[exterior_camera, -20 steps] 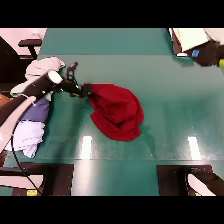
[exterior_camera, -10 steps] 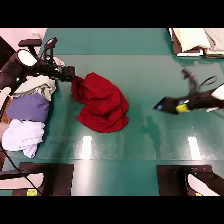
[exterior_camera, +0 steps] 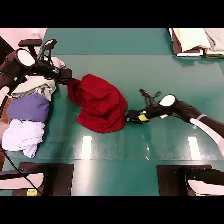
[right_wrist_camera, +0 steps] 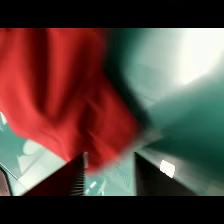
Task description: Fold the shirts.
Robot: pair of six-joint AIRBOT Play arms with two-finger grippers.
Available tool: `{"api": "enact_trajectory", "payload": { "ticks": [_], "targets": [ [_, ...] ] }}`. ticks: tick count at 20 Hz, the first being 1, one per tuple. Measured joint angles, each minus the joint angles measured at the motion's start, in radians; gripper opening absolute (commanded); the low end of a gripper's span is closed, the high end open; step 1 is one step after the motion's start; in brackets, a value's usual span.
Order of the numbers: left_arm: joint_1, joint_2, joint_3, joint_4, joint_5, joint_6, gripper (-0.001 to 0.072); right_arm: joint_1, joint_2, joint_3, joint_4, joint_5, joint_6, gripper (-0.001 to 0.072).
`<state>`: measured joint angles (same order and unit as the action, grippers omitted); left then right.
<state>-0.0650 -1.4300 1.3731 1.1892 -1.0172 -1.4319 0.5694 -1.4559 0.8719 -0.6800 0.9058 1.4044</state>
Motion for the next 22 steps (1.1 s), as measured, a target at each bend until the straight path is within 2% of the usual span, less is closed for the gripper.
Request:
{"api": "enact_trajectory", "payload": {
  "ticks": [1,2,5,9,15,22],
  "targets": [
    [0.0,0.0,0.0,0.008,-0.006,0.0,0.0026,0.018,-0.038,0.036,0.0,-0.011,0.0,0.0098],
    [0.0,0.0,0.0,0.017,-0.01,0.0,0.0026,0.032,-0.072,0.072,-0.002,-0.022,-0.001,0.0017],
    [0.0,0.002,0.0,0.062,-0.026,0.0,0.0026,0.048,-0.13,0.17,-0.051,-0.032,0.0,0.0016],
    [0.0,0.037,0.008,0.142,-0.024,0.0,0.0026,-0.022,-0.092,0.288,-0.237,0.006,0.062,0.0016],
    [0.0,0.251,0.027,0.179,0.131,0.0,0.0026,-0.245,0.125,0.507,-0.527,0.155,0.129,0.0016],
    [0.0,0.558,0.224,0.148,0.197,-0.001,0.0026,-0.371,0.416,0.786,-0.612,0.265,0.132,0.0016]
  ]
}}
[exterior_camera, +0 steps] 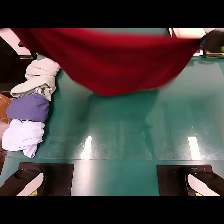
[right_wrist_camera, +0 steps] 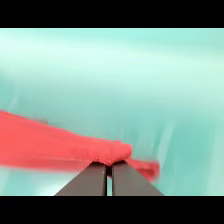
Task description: Fold the shirts.
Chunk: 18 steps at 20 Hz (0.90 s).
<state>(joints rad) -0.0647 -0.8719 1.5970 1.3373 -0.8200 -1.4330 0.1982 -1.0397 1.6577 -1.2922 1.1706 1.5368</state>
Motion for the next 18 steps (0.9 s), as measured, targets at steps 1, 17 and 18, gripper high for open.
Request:
{"api": "enact_trajectory", "payload": {
  "ticks": [1,17,18],
  "targets": [
    [0.0,0.036,0.042,-0.003,0.006,0.0,0.0025,-0.006,0.039,0.041,-0.006,0.007,-0.003,0.0016],
    [0.0,-0.153,0.343,-0.036,-0.261,0.0,0.0026,-0.023,-0.084,0.225,-0.175,0.342,0.067,0.0016],
    [0.0,-0.224,0.319,-0.036,-0.297,-0.001,0.0026,-0.024,-0.125,0.181,-0.175,0.357,0.071,0.0016]
  ]
}}
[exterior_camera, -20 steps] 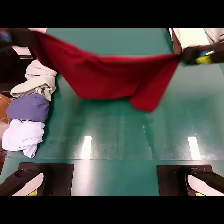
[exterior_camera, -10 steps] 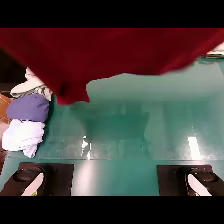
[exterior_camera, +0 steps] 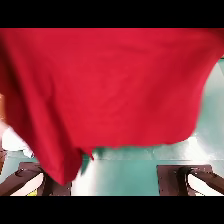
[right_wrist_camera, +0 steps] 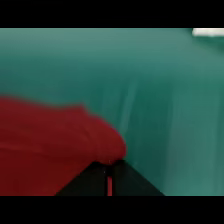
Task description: Fold the shirts.
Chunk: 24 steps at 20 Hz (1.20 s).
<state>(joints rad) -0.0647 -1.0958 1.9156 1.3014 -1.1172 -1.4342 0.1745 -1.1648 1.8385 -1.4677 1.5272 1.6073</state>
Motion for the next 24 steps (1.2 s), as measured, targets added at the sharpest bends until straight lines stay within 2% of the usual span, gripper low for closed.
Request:
{"api": "enact_trajectory", "payload": {
  "ticks": [4,6,7,8,9,10,14,17,24],
  "targets": [
    [0.0,-0.286,-0.107,-0.01,-0.045,-0.003,0.0042,-0.008,-0.169,-0.16,0.002,-0.04,0.003,0.0017],
    [0.0,-0.413,-0.134,-0.012,-0.035,-0.004,0.0579,-0.016,-0.253,-0.194,0.022,-0.087,-0.004,0.0017],
    [0.002,-0.46,-0.141,-0.012,-0.027,-0.005,0.0583,-0.021,-0.296,-0.198,0.037,-0.107,-0.011,0.0024],
    [0.002,-0.501,-0.147,-0.014,-0.017,-0.005,0.0583,-0.027,-0.335,-0.192,0.053,-0.121,-0.017,0.017],
    [0.002,-0.527,-0.151,-0.014,-0.011,-0.005,0.0583,-0.034,-0.373,-0.175,0.077,-0.133,-0.029,0.0359],
    [0.005,-0.546,-0.151,-0.016,-0.006,-0.005,0.0583,-0.041,-0.409,-0.151,0.107,-0.136,-0.043,0.0389],
    [0.063,-0.569,-0.119,-0.019,-0.113,-0.021,0.0584,-0.09,-0.479,-0.074,0.278,-0.099,-0.111,0.0387],
    [0.114,-0.506,-0.202,-0.025,-0.203,-0.029,0.0584,-0.13,-0.426,-0.13,0.375,-0.068,-0.147,0.0386],
    [0.147,-0.121,-0.853,-0.026,-0.197,-0.032,0.0584,-0.167,-0.119,-0.48,0.446,-0.061,-0.173,0.0386]
  ]
}}
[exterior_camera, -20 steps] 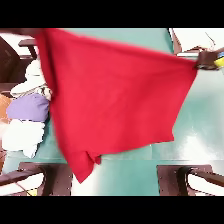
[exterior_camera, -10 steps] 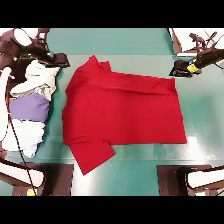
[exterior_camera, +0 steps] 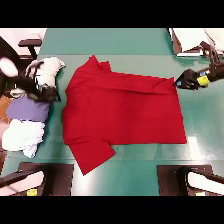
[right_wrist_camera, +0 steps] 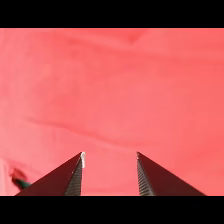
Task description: Fold the shirts.
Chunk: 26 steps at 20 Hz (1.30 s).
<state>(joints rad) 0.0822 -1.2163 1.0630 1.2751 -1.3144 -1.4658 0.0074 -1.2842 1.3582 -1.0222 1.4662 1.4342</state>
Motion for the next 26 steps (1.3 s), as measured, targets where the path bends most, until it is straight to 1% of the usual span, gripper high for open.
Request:
{"api": "enact_trajectory", "payload": {
  "ticks": [4,7,9,10,13,15,16,20,21,22,23,24,25,26],
  "targets": [
    [0.003,0.192,-0.325,-0.018,0.028,-0.016,0.0584,-0.004,0.144,-0.14,0.006,-0.048,-0.002,0.0386],
    [0.005,0.251,-0.473,-0.08,0.057,-0.021,0.0583,-0.005,0.207,-0.186,0.008,-0.064,-0.003,0.0386],
    [0.005,0.267,-0.535,-0.129,0.082,-0.021,0.0579,-0.005,0.234,-0.2,0.009,-0.071,-0.004,0.0386],
    [0.005,0.272,-0.558,-0.159,0.094,-0.013,0.0484,-0.005,0.242,-0.203,0.009,-0.072,-0.004,0.0386],
    [0.005,0.281,-0.6,-0.239,0.119,0.02,0.0474,-0.005,0.256,-0.21,0.009,-0.076,-0.004,0.0386],
    [0.004,0.283,-0.605,-0.268,0.13,0.033,0.0023,-0.013,0.261,-0.212,0.009,-0.074,-0.004,0.0386],
    [0.005,0.284,-0.603,-0.279,0.135,0.039,0.0034,-0.025,0.262,-0.216,0.006,-0.064,-0.004,0.0386],
    [0.005,0.285,-0.575,-0.301,0.13,0.062,0.0026,-0.131,0.285,-0.3,-0.025,-0.017,-0.004,0.0387],
    [0.004,0.286,-0.564,-0.303,0.124,0.066,0.0025,-0.17,0.299,-0.343,-0.052,-0.006,-0.004,0.0415],
    [0.004,0.286,-0.554,-0.305,0.121,0.069,0.0026,-0.219,0.316,-0.396,-0.089,0.003,-0.003,0.0563],
    [0.005,0.286,-0.542,-0.307,0.121,0.072,0.0025,-0.27,0.331,-0.449,-0.119,0.007,-0.004,0.0576],
    [0.004,0.286,-0.532,-0.307,0.119,0.074,0.0025,-0.329,0.344,-0.508,-0.148,0.013,-0.004,0.057],
    [0.004,0.286,-0.521,-0.308,0.119,0.076,0.0026,-0.389,0.35,-0.566,-0.171,0.015,-0.004,0.0528],
    [0.005,0.286,-0.512,-0.309,0.121,0.077,0.0025,-0.44,0.351,-0.618,-0.184,0.014,-0.004,0.0461]
  ]
}}
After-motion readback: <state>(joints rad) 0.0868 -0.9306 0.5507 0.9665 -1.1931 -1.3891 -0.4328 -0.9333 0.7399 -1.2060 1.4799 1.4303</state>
